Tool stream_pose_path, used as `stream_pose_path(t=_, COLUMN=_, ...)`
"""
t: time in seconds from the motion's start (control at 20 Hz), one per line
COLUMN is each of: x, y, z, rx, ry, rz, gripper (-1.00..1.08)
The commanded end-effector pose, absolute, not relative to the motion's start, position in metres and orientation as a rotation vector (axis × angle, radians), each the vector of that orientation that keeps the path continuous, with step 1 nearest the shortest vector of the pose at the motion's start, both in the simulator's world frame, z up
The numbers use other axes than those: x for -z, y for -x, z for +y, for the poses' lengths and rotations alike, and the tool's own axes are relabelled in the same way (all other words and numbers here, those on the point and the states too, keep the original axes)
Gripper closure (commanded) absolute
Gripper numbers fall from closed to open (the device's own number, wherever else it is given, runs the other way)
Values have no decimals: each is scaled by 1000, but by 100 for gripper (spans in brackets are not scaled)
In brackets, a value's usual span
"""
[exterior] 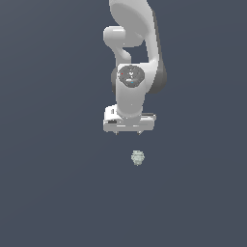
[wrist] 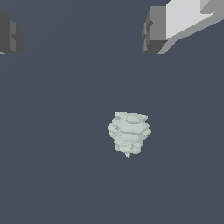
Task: Pick up the object and move it to a goal position.
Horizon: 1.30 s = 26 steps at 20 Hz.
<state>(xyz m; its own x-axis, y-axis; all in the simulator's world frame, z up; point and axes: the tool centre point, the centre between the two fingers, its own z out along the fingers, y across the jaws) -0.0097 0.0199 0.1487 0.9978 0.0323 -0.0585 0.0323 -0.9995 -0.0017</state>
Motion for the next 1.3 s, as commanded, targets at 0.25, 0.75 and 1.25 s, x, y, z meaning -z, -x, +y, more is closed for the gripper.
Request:
stream_pose_path(t=0.25, x=-144, y=13, z=37, rx=-118, ry=3134, rz=-79, gripper=-92)
stream_pose_path(t=0.75, x=-140, y=17, z=53, rx=-141, ry=3129, rz=-103, gripper=-92)
stream_pose_path(t=1.25, x=-137, y=13, z=54, rx=-135, ry=3122, rz=-229, gripper=-92)
